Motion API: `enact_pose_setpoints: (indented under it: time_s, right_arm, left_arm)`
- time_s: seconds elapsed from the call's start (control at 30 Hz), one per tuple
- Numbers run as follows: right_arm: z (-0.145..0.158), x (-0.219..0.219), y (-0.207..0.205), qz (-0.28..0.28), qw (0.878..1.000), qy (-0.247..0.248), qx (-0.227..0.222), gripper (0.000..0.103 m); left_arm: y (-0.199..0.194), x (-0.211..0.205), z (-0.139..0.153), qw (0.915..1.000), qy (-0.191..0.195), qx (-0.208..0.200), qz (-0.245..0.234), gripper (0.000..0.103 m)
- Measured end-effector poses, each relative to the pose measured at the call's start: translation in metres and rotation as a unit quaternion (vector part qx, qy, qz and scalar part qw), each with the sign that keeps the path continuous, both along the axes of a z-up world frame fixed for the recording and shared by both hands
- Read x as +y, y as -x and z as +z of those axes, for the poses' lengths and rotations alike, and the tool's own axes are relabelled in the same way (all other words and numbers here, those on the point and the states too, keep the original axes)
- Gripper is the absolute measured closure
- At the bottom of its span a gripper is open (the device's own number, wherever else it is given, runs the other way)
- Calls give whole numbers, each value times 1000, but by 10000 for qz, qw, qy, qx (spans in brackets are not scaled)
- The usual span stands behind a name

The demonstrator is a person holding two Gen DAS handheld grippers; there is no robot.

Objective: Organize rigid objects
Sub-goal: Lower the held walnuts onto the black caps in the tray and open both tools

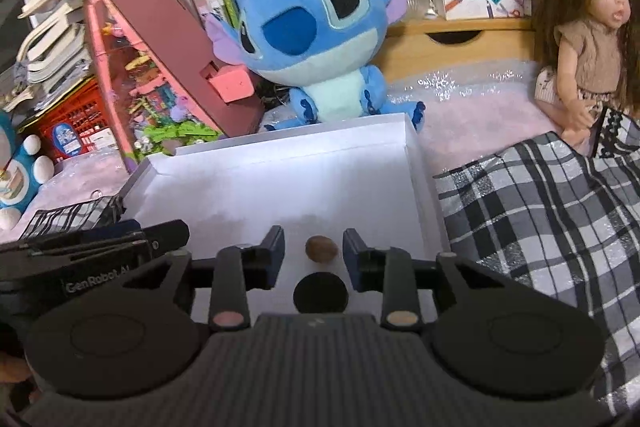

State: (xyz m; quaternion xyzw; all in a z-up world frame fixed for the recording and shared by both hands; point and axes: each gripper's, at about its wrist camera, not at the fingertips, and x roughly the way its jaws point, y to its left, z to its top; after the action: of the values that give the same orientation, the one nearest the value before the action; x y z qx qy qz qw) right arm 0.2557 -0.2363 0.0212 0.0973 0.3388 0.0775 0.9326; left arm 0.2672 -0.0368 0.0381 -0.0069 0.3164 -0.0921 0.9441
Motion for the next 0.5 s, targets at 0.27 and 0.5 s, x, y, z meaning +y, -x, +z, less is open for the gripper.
enact_pose_setpoints:
  time_s: [0.27, 0.5]
  right_arm:
    - [10, -5, 39, 159, 9995, 106, -249, 37]
    - [14, -14, 87, 339, 9979, 68, -549, 31]
  left_arm:
    - [53, 8, 13, 9992, 12, -224, -331, 34]
    - [114, 16, 14, 9968, -36, -439, -672, 29]
